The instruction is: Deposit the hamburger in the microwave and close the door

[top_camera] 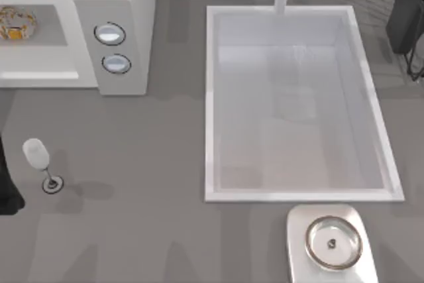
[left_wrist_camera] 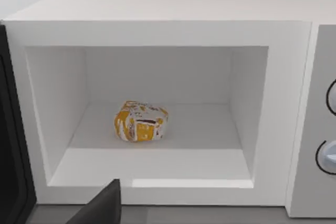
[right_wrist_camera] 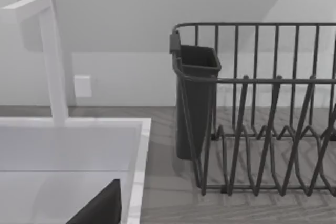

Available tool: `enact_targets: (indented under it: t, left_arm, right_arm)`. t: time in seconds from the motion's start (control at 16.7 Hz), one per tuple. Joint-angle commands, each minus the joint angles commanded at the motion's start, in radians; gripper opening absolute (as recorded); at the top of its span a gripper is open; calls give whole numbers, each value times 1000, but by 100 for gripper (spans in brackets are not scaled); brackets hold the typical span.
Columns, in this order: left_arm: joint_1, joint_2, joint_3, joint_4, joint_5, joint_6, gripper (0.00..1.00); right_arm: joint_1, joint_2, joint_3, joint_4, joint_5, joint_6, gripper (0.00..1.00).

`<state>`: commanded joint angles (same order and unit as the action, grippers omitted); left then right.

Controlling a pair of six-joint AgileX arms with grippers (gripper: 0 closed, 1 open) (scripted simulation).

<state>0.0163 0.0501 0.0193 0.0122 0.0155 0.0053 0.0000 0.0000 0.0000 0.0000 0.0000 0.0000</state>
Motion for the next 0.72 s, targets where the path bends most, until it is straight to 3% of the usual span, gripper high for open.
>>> enact_targets:
  t: [0.42, 0.72]
  left_arm:
    - [-16, -50, -19, -12, -16, -5, 100]
    - [-16, -50, -19, -12, -16, -5, 62]
  right_arm:
    - [0, 0, 0, 0, 0, 0, 100]
    - [0, 0, 0, 0, 0, 0, 100]
